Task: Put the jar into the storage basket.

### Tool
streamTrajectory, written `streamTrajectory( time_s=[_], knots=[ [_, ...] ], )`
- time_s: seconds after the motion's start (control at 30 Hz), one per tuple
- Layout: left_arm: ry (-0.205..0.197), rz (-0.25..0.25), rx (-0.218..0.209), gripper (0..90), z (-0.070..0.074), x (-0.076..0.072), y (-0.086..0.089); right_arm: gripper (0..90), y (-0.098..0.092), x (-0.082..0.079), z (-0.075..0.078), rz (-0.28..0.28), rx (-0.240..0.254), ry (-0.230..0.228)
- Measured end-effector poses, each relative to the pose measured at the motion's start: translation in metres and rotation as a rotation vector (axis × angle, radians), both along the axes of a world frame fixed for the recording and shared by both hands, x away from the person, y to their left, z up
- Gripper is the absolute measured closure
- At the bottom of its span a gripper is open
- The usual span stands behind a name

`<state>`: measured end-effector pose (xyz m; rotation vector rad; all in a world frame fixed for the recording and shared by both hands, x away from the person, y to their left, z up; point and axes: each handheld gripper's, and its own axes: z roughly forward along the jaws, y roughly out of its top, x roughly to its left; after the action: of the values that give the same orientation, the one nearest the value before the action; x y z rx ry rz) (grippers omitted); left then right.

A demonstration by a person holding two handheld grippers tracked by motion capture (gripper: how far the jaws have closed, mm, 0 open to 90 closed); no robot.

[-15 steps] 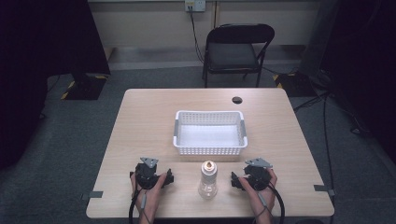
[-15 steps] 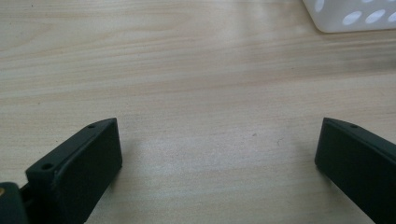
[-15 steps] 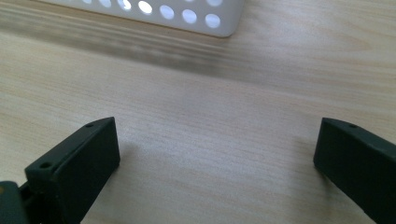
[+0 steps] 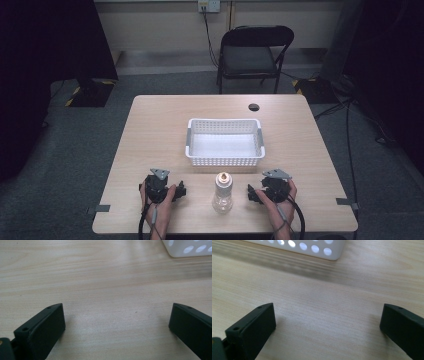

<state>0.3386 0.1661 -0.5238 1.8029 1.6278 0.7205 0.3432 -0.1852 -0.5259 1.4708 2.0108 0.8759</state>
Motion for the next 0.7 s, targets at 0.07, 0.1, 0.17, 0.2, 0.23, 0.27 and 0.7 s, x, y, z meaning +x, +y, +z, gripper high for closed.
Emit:
streamTrajectory(
  time_s=[0.07,0.1,0.17,0.2,0.23,0.27,0.7],
  knots=[
    [0.000,0.000,0.000,0.0,0.000,0.000,0.000,1.0,0.000,-0.001,0.000,0.001,0.004,-0.003],
    [0.000,0.000,0.000,0.0,0.000,0.000,0.000,1.7,0.000,-0.001,0.001,-0.002,0.008,-0.010],
    [0.000,0.000,0.000,0.0,0.000,0.000,0.000,1.7,-0.001,-0.002,0.002,-0.001,0.015,-0.023],
    [0.000,0.000,0.000,0.0,0.000,0.000,0.000,2.1,-0.002,-0.003,0.003,-0.002,0.018,-0.028],
    [0.000,0.000,0.000,0.0,0.000,0.000,0.000,2.1,-0.002,-0.003,0.003,-0.002,0.018,-0.028],
    [0.000,0.000,0.000,0.0,0.000,0.000,0.000,2.8,-0.002,-0.004,0.005,-0.008,0.025,-0.029],
    [0.000,0.000,-0.001,0.0,0.000,0.000,0.000,1.9,0.000,-0.020,0.022,-0.013,0.090,-0.121]
  ],
)
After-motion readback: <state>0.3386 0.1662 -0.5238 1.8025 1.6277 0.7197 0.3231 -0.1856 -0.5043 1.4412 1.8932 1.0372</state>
